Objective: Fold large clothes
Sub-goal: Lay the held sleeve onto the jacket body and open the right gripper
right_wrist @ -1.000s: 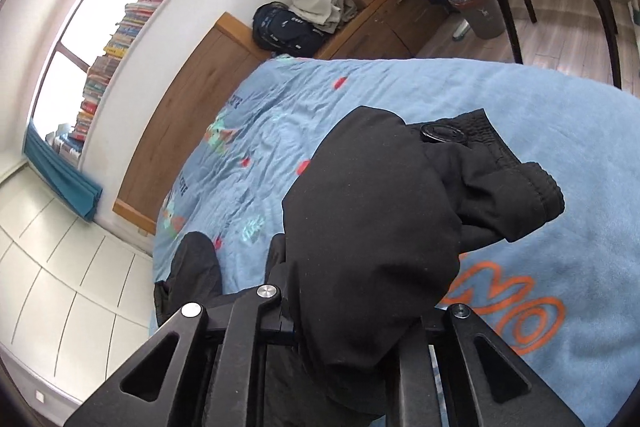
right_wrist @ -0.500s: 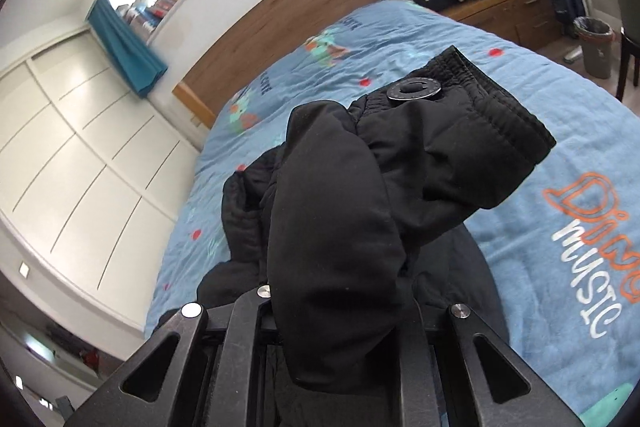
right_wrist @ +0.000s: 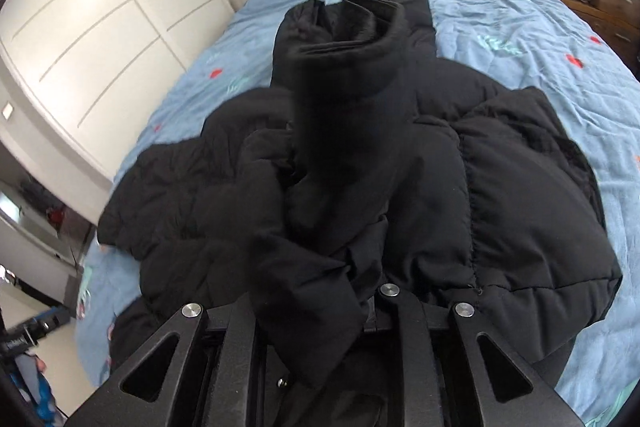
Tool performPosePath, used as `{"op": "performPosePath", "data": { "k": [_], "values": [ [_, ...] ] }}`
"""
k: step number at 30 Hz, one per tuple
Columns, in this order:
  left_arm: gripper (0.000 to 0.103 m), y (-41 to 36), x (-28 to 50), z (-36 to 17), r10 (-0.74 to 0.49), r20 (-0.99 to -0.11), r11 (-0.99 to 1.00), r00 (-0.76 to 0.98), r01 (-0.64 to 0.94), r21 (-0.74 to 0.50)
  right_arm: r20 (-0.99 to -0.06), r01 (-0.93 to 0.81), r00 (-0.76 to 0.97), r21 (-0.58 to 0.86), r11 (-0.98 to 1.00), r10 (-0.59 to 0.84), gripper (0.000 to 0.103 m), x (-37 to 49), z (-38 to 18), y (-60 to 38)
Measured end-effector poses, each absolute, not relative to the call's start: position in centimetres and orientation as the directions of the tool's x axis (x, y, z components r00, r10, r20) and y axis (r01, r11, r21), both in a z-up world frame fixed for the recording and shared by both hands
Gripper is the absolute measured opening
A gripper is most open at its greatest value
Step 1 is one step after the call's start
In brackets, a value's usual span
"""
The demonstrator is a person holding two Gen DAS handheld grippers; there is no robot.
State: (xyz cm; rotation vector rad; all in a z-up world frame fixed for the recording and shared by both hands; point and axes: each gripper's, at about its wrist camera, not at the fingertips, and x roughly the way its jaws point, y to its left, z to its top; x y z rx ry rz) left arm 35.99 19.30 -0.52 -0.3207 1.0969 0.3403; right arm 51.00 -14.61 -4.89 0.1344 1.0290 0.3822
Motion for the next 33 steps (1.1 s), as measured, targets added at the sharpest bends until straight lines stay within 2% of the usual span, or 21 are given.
{"op": "performPosePath", "data": {
  "k": [3,6,8,10,20,26,33],
  "values": [
    [0.103,19.3,35.8,-0.7,0.109,-0.905,0.902,0.411,-0.424,-0.084,-0.828,-0.274,0.444,0.239,0.932,0.342,0.023,49.6,-6.1,-13.7],
    [0.103,19.1,35.7,-0.9,0.102,-0.908,0.899,0.407,-0.428,-0.09,-0.83,-0.315,0.434,0.224,0.922,0.35,0.039,48.4,-6.3,-13.2],
    [0.103,18.8,35.7,-0.8,0.098,-0.907,0.899,0.41,-0.427,-0.096,-0.829,-0.347,0.415,0.237,0.907,0.375,0.055,47.7,-6.1,-13.4],
    [0.103,18.4,35.7,-0.6,0.097,-0.901,0.901,0.423,-0.422,-0.101,-0.834,-0.374,0.397,0.235,0.897,0.383,0.058,46.9,-6.1,-12.9],
    [0.103,14.0,37.8,1.2,0.054,-0.885,0.939,0.463,-0.326,-0.114,-0.823,-0.404,0.365,0.281,0.87,0.435,0.058,43.7,-2.1,-14.8],
    [0.103,7.7,42.9,1.3,-0.004,-0.854,0.966,0.52,-0.22,-0.138,-0.816,-0.308,0.482,0.184,0.933,0.32,0.059,46.9,1.4,-20.6],
    [0.103,-0.2,50.8,-3.3,-0.034,-0.841,0.988,0.54,-0.109,-0.11,-0.842,-0.235,0.493,0.116,0.965,0.221,0.059,51.5,-1.2,-24.1]
  ]
}}
